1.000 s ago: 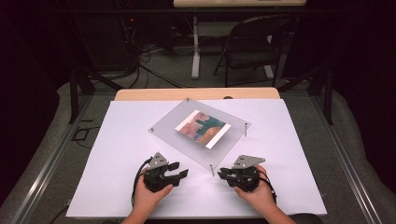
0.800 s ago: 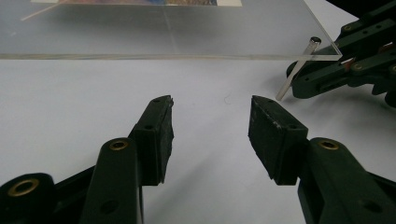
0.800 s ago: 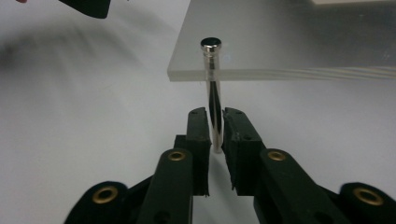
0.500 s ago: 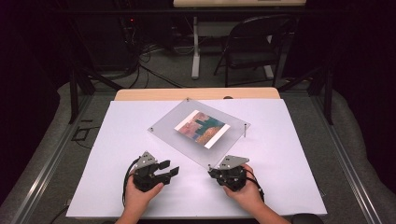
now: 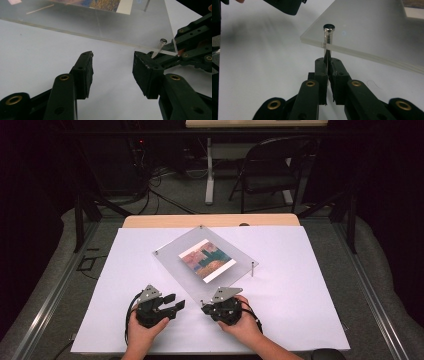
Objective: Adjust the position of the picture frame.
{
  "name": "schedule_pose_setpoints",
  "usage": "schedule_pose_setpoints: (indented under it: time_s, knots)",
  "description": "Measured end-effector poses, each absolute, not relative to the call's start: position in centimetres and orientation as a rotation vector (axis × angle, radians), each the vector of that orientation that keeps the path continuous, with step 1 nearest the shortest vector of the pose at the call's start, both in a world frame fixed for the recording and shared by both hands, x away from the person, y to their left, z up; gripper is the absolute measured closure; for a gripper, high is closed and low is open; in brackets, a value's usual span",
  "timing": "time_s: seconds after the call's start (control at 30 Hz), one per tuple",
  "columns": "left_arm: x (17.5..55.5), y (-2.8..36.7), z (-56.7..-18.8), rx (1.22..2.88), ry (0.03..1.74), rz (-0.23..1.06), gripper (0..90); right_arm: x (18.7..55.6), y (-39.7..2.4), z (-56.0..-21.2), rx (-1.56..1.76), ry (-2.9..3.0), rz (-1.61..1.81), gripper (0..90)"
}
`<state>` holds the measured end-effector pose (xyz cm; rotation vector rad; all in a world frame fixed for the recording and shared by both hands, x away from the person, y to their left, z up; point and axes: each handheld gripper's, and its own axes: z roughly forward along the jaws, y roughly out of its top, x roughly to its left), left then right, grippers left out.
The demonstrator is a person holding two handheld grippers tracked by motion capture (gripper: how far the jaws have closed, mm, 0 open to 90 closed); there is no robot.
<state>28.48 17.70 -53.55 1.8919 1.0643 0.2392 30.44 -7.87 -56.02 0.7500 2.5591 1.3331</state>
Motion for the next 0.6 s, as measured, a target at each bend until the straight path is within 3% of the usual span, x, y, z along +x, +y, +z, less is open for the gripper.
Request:
schedule_pose_setpoints:
  time_s: [0.23, 0.6]
  knots:
    - [28.3, 16.2, -54.5, 1.958, 1.034, 0.187, 50.9, 29.8, -11.8, -54.7, 0.767, 2.578, 1.337, 75.4]
    - [28.2, 14.0, -55.2, 2.008, 0.945, 0.143, 55.7, 29.3, -19.7, -52.6, 0.951, 2.361, 1.358, 75.6]
